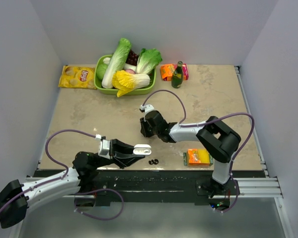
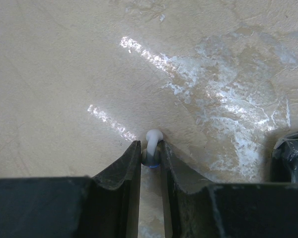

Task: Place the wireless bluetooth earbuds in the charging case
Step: Pick up the earbud from the center of the board.

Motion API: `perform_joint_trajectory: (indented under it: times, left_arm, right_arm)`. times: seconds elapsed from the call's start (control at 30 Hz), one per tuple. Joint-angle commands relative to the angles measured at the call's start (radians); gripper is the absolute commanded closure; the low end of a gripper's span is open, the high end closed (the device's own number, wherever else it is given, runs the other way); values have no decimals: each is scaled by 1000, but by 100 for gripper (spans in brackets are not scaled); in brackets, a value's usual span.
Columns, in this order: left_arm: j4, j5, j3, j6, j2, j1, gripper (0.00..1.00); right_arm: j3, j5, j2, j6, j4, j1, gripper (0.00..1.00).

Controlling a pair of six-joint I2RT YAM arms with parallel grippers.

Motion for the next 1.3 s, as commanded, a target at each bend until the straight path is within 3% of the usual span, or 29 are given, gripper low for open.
perform_joint_trajectory:
  times: [0.0,0.13,0.47,0.63,0.83,0.93,1.13,1.27]
  left_arm:
    - [80,-1,-149,-16,4,-3,100]
    - [80,-1,-149,-18,2,-3,100]
    - [73,-2,-149,-15,-6,-3,100]
    - [71,-2,-149,-13,-6,-3,100]
    - [71,-6,-140,-10,4,-3,100]
    - [68,-10,-132,-10,5,-3,100]
    - [42,-42,-135,-10,-24,-3,100]
    - [65,-44,-124,-4,32,-3,100]
  right_arm:
    - [-12,27,-40,-9,-6,3,79]
    - [-10,27,-42,-2,-3,3,72]
    - [-7,35,-59,-4,0,2,72]
    - [-21,41,-85,-2,6,0,99]
    - [-47,47,-166,-10,-15,2,100]
    - [-84,55,-279,-24,-52,2,100]
    - [-118,171,-727,-104,-269,2,100]
    - [-69,-46,-925,-217,-409,3,100]
